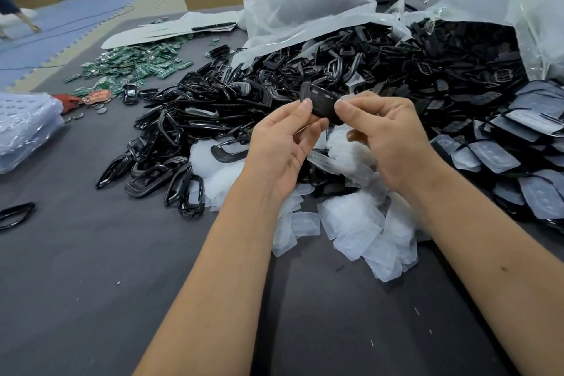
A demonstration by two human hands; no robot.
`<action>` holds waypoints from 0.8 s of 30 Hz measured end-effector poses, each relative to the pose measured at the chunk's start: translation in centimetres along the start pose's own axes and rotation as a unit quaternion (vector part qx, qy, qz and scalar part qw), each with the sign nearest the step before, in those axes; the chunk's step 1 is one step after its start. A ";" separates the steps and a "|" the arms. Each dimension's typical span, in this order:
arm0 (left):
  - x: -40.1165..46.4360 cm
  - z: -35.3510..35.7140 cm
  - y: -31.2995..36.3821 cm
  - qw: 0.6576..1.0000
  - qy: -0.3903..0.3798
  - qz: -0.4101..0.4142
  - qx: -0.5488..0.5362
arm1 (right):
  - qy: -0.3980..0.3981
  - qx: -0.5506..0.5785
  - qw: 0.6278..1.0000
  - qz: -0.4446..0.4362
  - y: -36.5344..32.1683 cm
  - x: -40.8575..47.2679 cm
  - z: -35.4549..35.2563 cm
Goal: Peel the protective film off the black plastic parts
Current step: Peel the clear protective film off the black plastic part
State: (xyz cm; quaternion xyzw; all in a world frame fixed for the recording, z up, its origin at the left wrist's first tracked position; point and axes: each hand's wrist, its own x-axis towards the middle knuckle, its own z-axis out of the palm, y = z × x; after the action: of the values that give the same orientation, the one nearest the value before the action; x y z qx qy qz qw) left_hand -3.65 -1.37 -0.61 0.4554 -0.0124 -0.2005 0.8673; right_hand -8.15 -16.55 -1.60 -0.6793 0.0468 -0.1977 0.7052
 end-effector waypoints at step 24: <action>-0.2 0.4 -0.8 0.994 0.037 0.073 0.072 | -0.076 0.152 0.984 0.059 -0.2 -0.1 -0.4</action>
State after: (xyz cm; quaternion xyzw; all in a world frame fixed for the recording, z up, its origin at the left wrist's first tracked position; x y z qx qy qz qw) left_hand -4.16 -2.08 -0.99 0.5214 -0.0274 -0.1180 0.8447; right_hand -8.36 -16.87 -1.50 -0.5729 0.0026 -0.1079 0.8125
